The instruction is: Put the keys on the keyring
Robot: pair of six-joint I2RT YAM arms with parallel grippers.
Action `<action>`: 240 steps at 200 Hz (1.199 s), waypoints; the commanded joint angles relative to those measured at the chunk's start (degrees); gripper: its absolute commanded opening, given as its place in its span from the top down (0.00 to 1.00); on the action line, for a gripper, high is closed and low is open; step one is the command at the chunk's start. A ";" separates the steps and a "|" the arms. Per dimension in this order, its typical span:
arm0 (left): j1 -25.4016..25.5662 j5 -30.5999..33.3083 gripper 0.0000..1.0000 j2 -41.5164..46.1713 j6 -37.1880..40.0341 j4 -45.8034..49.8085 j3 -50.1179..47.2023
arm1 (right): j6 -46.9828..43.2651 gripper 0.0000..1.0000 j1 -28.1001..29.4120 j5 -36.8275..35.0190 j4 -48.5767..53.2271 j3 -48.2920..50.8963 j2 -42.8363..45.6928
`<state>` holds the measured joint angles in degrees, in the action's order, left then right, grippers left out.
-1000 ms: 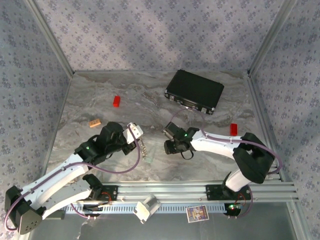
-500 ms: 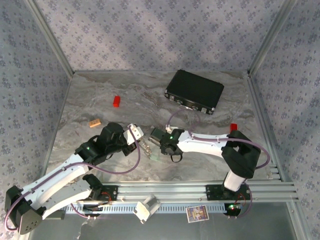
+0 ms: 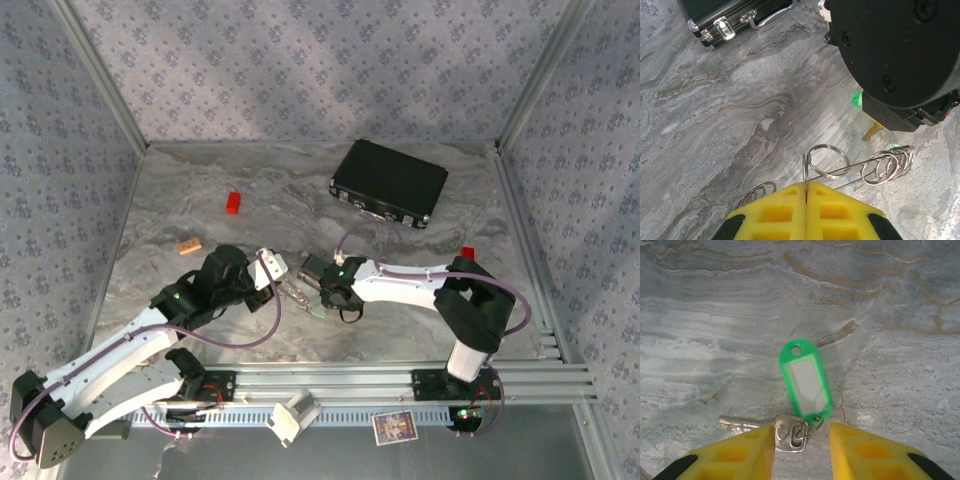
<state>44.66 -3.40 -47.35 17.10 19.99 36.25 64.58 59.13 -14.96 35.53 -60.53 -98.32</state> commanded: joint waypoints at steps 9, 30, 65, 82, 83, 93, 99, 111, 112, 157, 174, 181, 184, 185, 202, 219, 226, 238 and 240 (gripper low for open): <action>-0.12 -1.03 1.00 0.53 0.83 -0.92 0.30 | -2.72 0.66 -0.85 -1.74 0.09 1.60 2.61; -0.15 -1.15 1.00 0.52 0.78 -1.20 0.04 | -18.32 0.68 -2.22 -4.96 -3.87 4.76 8.90; -0.10 -1.86 1.00 0.36 0.15 -2.37 -0.09 | -43.95 0.62 -12.89 8.08 -9.63 7.31 16.42; -0.05 -2.47 1.00 0.35 -0.67 -3.46 -0.30 | -50.38 0.63 -18.34 13.72 -8.06 4.50 17.40; -0.03 -2.53 1.00 0.39 -0.72 -3.51 -0.30 | -50.58 0.62 -18.57 13.82 -8.04 4.39 17.52; -0.02 -2.82 1.00 0.41 -0.84 -3.55 -0.32 | -53.83 0.60 -20.71 15.51 -8.10 3.41 18.32; -0.02 -2.73 1.00 0.38 -0.84 -3.47 -0.35 | -56.29 0.58 -21.86 16.97 -8.15 3.09 18.81; -0.07 -2.37 1.00 0.48 -0.84 -3.42 -0.32 | -59.44 0.57 -23.42 18.58 -8.22 2.62 19.69; -0.04 -2.39 1.00 0.50 -0.84 -3.40 -0.31 | -59.59 0.57 -23.52 18.71 -8.25 2.62 19.69; -0.02 -2.34 1.00 0.71 -1.11 -4.65 -0.75 | -74.99 0.56 -25.40 22.54 -16.71 9.90 25.34; -0.09 -2.40 1.00 0.41 -1.19 -5.05 -0.74 | -82.18 0.56 -25.46 26.24 -19.11 13.34 26.53; -0.02 -2.41 1.00 0.30 -1.32 -5.13 -0.79 | -85.48 0.57 -25.42 27.33 -20.20 14.78 27.19; -0.03 -2.47 1.00 0.33 -1.36 -5.13 -0.73 | -86.50 0.57 -25.45 27.48 -20.97 15.56 27.58; -0.02 -2.48 1.00 0.29 -1.37 -5.13 -0.69 | -86.83 0.57 -25.46 27.55 -21.22 15.77 27.71; -0.02 -2.87 1.00 0.25 -1.63 -5.06 -0.67 | -93.25 0.57 -25.63 32.23 -25.36 19.87 29.31; -0.02 -3.15 1.00 0.37 -1.38 -5.11 -0.48 | -104.44 0.57 -25.30 38.24 -24.82 22.55 28.84; -0.02 -3.09 1.00 0.47 -1.21 -4.89 -0.40 | -108.15 0.58 -24.67 38.01 -23.40 22.66 28.08; -0.08 -2.95 1.00 0.69 -0.94 -4.53 -0.37 | -112.10 0.59 -23.89 37.06 -20.11 21.63 26.17; -0.03 -2.98 1.00 0.77 -0.93 -4.59 -0.32 | -112.56 0.59 -23.69 36.74 -19.61 21.39 25.81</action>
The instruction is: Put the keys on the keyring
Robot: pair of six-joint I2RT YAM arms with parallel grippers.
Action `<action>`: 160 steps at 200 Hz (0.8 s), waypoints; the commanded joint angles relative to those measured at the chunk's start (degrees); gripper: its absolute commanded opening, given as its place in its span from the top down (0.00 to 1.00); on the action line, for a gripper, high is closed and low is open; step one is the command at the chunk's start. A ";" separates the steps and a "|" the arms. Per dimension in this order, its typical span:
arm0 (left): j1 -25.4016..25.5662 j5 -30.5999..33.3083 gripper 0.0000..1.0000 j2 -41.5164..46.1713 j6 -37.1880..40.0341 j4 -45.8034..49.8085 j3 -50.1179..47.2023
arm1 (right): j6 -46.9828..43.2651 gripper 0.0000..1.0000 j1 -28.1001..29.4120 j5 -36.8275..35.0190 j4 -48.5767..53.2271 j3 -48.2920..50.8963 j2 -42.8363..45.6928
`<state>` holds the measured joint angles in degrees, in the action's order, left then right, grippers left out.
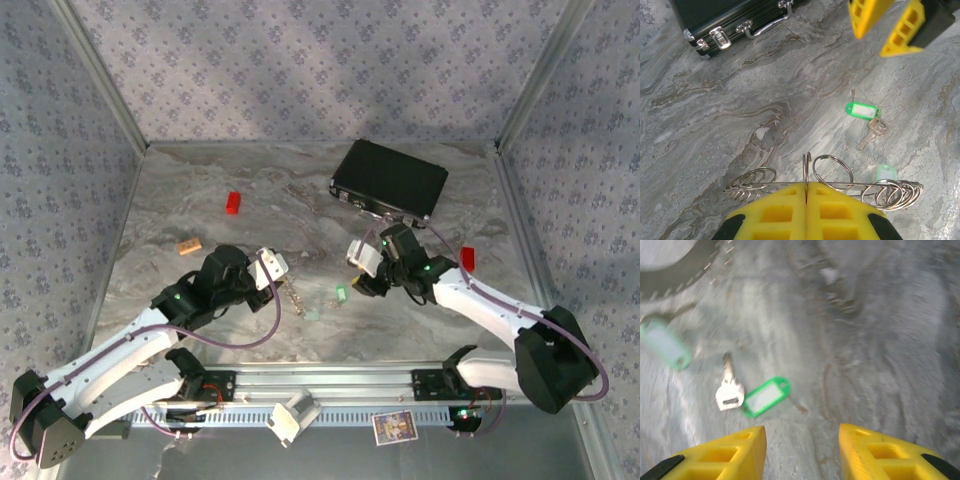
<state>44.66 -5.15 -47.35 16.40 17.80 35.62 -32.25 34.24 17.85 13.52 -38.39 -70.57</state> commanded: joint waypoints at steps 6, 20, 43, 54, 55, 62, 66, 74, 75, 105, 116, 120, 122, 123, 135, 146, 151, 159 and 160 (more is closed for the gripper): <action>-0.02 -1.16 1.00 1.00 -0.15 -2.34 0.25 | -17.16 0.59 1.84 2.76 3.38 -1.13 -2.99; -0.04 -1.03 1.00 1.14 0.01 -2.49 0.17 | -20.69 0.59 4.25 -1.18 4.99 -1.34 -5.30; -0.06 -1.07 1.00 0.78 0.03 -3.17 0.16 | -22.42 0.64 5.73 -2.60 6.54 -3.03 -9.34; -0.06 -1.02 1.00 0.45 0.03 -3.06 0.20 | -22.49 0.64 6.14 -2.04 5.52 -3.09 -10.46; -0.04 -1.01 1.00 0.43 0.03 -3.05 0.22 | -22.54 0.64 6.16 -2.03 5.41 -3.05 -10.51; -0.02 -1.09 1.00 0.37 0.10 -2.91 0.31 | -22.43 0.64 6.27 -1.57 4.56 -3.09 -10.99; -0.02 -1.08 1.00 0.26 0.11 -2.91 0.33 | -22.51 0.64 6.28 -1.15 4.23 -3.31 -11.24; -0.02 -1.06 1.00 0.25 0.12 -2.86 0.42 | -22.59 0.64 6.34 -0.27 4.02 -3.94 -12.01; -0.06 -1.08 1.00 0.25 0.12 -2.86 0.42 | -22.64 0.64 6.35 -0.18 4.04 -4.00 -12.12; -0.03 -1.00 1.00 0.46 0.21 -2.86 0.24 | -23.76 0.63 6.60 -0.27 4.06 -5.81 -15.05; -0.03 -0.83 1.00 0.48 0.29 -2.86 0.24 | -23.98 0.63 6.70 -0.15 3.80 -6.30 -15.76; -0.04 -0.84 1.00 0.43 0.30 -2.91 0.18 | -24.12 0.63 6.72 -0.13 3.74 -6.53 -16.16; -0.04 -0.85 1.00 0.42 0.30 -2.94 0.16 | -24.14 0.63 6.67 -0.10 3.76 -6.57 -16.24; -0.03 -0.89 1.00 0.42 0.30 -2.94 0.16 | -24.16 0.63 6.70 -0.05 3.73 -6.68 -16.30; -0.06 -0.94 1.00 0.30 0.30 -2.98 0.16 | -24.52 0.63 6.96 0.31 4.33 -7.43 -17.33; -0.08 -0.95 1.00 0.18 0.30 -2.95 0.16 | -25.10 0.66 7.22 0.56 5.07 -8.09 -18.26; -0.02 -0.93 1.00 0.23 0.32 -2.95 0.16 | -25.48 0.68 7.24 0.54 5.55 -8.31 -18.71; -0.02 -0.92 1.00 0.12 0.29 -2.78 0.24 | -25.80 0.69 7.51 0.60 6.11 -8.62 -19.20; -0.02 -0.92 1.00 0.14 0.29 -2.78 0.24 | -25.87 0.70 7.51 0.60 6.18 -8.67 -19.32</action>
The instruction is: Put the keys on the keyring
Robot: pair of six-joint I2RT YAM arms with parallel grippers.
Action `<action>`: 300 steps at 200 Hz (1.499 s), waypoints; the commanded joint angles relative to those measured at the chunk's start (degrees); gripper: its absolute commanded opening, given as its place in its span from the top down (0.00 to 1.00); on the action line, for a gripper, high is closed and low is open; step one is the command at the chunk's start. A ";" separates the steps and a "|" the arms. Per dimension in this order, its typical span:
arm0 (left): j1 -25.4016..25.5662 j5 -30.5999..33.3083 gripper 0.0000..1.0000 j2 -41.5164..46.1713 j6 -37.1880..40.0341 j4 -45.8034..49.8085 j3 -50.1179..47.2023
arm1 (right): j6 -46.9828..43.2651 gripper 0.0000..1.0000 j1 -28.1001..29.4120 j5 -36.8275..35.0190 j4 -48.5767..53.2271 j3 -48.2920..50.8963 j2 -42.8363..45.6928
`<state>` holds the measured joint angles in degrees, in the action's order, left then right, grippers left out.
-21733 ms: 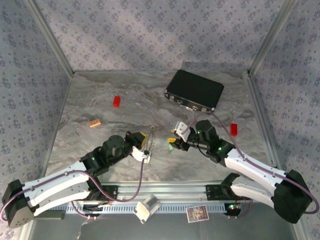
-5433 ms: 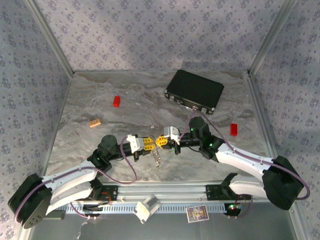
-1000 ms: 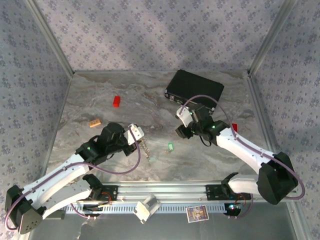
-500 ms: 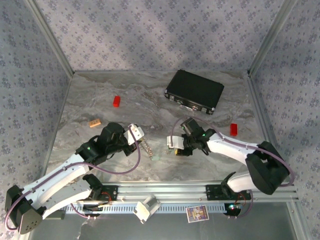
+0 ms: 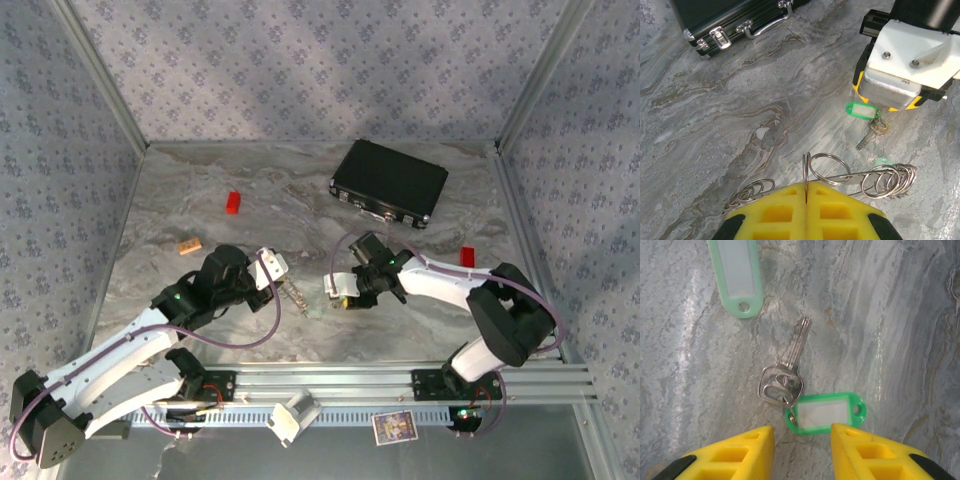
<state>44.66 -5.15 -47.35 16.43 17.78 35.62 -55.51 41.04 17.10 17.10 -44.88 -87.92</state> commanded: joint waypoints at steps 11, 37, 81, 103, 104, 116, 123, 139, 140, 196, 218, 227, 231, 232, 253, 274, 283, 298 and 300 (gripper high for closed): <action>-0.06 -0.91 1.00 0.16 0.36 -2.67 0.24 | -2.94 0.73 0.83 1.70 3.03 -2.48 -2.58; -0.02 -1.05 1.00 0.11 0.37 -2.66 0.20 | -3.39 0.81 0.98 1.88 3.54 -2.72 -3.13; -0.06 -1.09 1.00 -0.07 0.45 -2.80 0.32 | -4.04 0.95 1.02 2.40 4.96 -3.57 -3.66; -0.06 -1.07 1.00 0.07 0.54 -2.53 0.30 | -3.69 1.00 0.98 3.08 5.70 -4.01 -3.44; -0.04 -1.08 1.00 0.16 0.54 -2.51 0.32 | -3.58 1.00 1.02 3.10 5.72 -4.04 -3.37; -0.02 -1.04 1.00 0.31 0.54 -2.39 0.32 | -2.36 1.00 1.03 3.29 6.31 -4.48 -2.52; -0.06 -0.98 1.00 0.44 0.54 -2.38 0.33 | -1.15 1.00 1.12 3.02 6.56 -4.60 -1.97; -0.09 -0.96 1.00 0.68 0.49 -2.26 0.25 | 3.56 1.00 1.95 0.94 6.82 -4.62 -0.27; -0.05 -0.94 1.00 0.68 0.47 -2.24 0.25 | 3.91 1.00 2.08 0.84 6.90 -4.65 -0.12; -0.02 -1.43 1.00 0.30 0.19 -2.89 0.23 | 43.88 1.00 9.44 -9.10 10.97 -8.70 1.00; -0.08 -1.48 1.00 -0.17 0.02 -2.93 0.33 | 58.26 1.00 11.57 -14.21 9.05 -8.04 0.03; -0.05 -1.54 1.00 -0.16 0.02 -2.89 0.36 | 64.35 1.00 11.96 -17.06 8.87 -7.92 -0.59; -0.02 -1.53 1.00 -0.14 -0.03 -2.89 0.33 | 66.38 1.00 11.81 -17.65 8.84 -7.82 -0.82; -0.02 -1.49 1.00 -0.17 -0.06 -2.91 0.33 | 66.88 1.00 11.84 -17.82 8.83 -7.79 -0.92; -0.04 -1.44 1.00 0.10 -0.12 -2.51 0.20 | 72.89 1.00 12.13 -20.92 6.15 -5.89 -0.72; 0.04 -1.18 1.00 0.33 -0.21 -2.38 0.08 | 74.96 1.00 11.50 -21.16 3.95 -4.59 -0.02; 0.03 -1.18 1.00 0.48 -0.25 -2.47 0.07 | 75.03 1.00 11.04 -20.67 4.08 -4.93 -0.56; 0.03 -1.22 1.00 0.32 -0.25 -2.66 -0.02 | 74.75 1.00 10.41 -19.45 4.49 -5.82 -2.13; 0.04 -1.19 1.00 0.26 -0.25 -2.66 -0.06 | 74.75 1.00 10.32 -19.34 4.49 -5.94 -2.34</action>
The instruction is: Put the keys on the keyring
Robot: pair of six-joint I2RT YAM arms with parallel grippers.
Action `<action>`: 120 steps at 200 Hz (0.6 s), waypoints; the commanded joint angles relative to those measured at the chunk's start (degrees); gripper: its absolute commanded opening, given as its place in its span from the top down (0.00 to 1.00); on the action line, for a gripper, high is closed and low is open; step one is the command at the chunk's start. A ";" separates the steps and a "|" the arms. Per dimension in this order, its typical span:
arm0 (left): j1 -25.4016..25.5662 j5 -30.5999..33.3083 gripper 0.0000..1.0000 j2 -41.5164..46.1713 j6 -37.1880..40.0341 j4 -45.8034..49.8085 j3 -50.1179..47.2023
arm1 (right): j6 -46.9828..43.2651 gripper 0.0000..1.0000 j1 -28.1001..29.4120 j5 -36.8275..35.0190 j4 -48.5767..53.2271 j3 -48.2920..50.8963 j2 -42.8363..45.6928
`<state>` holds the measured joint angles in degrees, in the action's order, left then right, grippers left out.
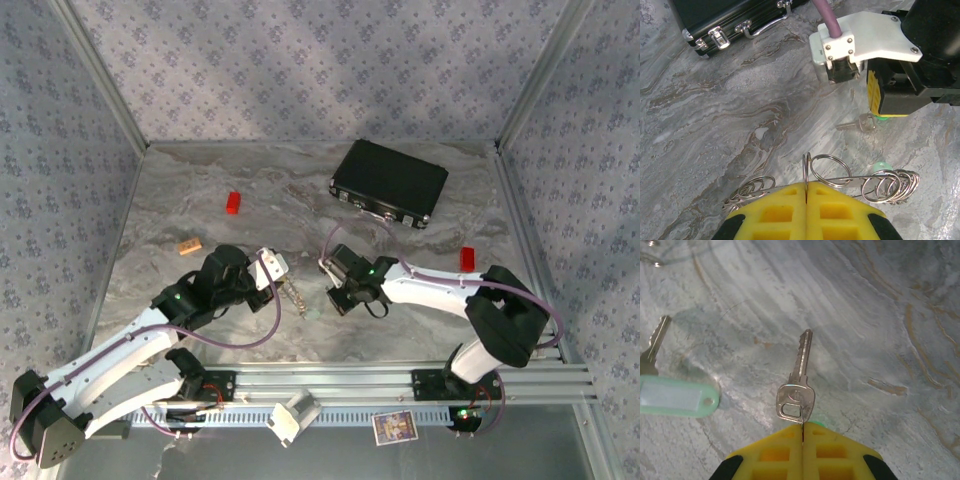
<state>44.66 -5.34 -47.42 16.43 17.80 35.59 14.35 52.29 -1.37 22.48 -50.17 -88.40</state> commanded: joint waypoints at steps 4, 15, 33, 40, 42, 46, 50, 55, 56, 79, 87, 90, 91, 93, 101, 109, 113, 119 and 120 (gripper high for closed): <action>0.06 -0.98 1.00 0.30 -0.25 -2.69 0.00 | 4.77 1.00 -1.07 -0.58 -0.80 -0.82 -2.19; 0.07 -0.99 1.00 0.06 -0.25 -2.75 0.00 | 4.54 1.00 -1.65 0.21 -0.68 -1.47 -3.54; 0.06 -1.01 1.00 -0.11 -0.43 -2.62 -0.09 | 4.81 1.00 -1.96 0.82 -0.85 -2.41 -4.82; 0.03 -1.00 1.00 -0.13 -0.51 -2.60 -0.17 | 5.23 1.00 -2.17 1.07 -1.23 -2.67 -5.17; 0.04 -0.99 1.00 -0.19 -0.52 -2.60 -0.17 | 5.38 1.00 -2.26 1.27 -1.39 -2.70 -5.24; 0.06 -1.00 1.00 -0.16 -0.52 -2.60 -0.22 | 5.54 1.00 -2.35 1.40 -1.72 -2.81 -5.45; 0.05 -0.94 1.00 -0.19 -0.60 -2.60 -0.26 | 5.72 1.00 -2.50 1.70 -1.94 -2.82 -5.61; 0.04 -0.92 1.00 -0.07 -0.61 -2.60 -0.26 | 5.90 1.00 -2.48 1.88 -2.34 -2.83 -5.93; 0.01 -0.91 1.00 -0.06 -0.61 -2.69 -0.26 | 5.93 1.00 -2.51 1.93 -2.39 -2.83 -5.92; 0.08 -0.81 1.00 -0.06 -0.61 -2.62 -0.26 | 6.21 1.00 -2.81 2.87 -3.39 -2.66 -6.48; 0.13 -0.81 1.00 -0.06 -0.61 -2.71 -0.40 | 6.21 0.98 -2.97 3.03 -3.45 -2.56 -6.66; 0.09 -0.89 1.00 -0.10 -0.61 -2.71 -0.36 | 6.22 0.97 -3.03 3.04 -3.39 -2.61 -6.69; 0.08 -0.89 1.00 -0.07 -0.61 -2.74 -0.40 | 6.22 0.96 -3.05 3.04 -3.40 -2.58 -6.74; 0.14 -0.83 1.00 -0.12 -0.63 -2.77 -0.43 | 6.20 0.95 -3.02 3.04 -3.34 -2.57 -6.75; 0.11 -0.88 1.00 -0.22 -0.69 -2.86 -0.37 | 6.20 0.91 -3.06 3.19 -3.41 -2.52 -6.87; 0.16 -0.81 1.00 -0.22 -0.69 -2.91 -0.41 | 6.30 0.87 -3.13 3.35 -3.58 -2.47 -6.94; 0.14 -0.85 1.00 -0.20 -0.69 -2.97 -0.40 | 6.27 0.85 -3.16 3.53 -3.66 -2.41 -6.96; 0.12 -0.82 1.00 -0.17 -0.69 -2.96 -0.36 | 6.38 0.84 -3.11 3.64 -3.83 -2.31 -6.95; 0.09 -0.81 1.00 -0.20 -0.69 -3.00 -0.36 | 6.39 0.83 -3.09 3.69 -3.88 -2.35 -6.95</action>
<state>44.66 -5.34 -47.53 16.40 17.78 35.40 19.62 49.47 1.06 18.79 -51.81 -94.37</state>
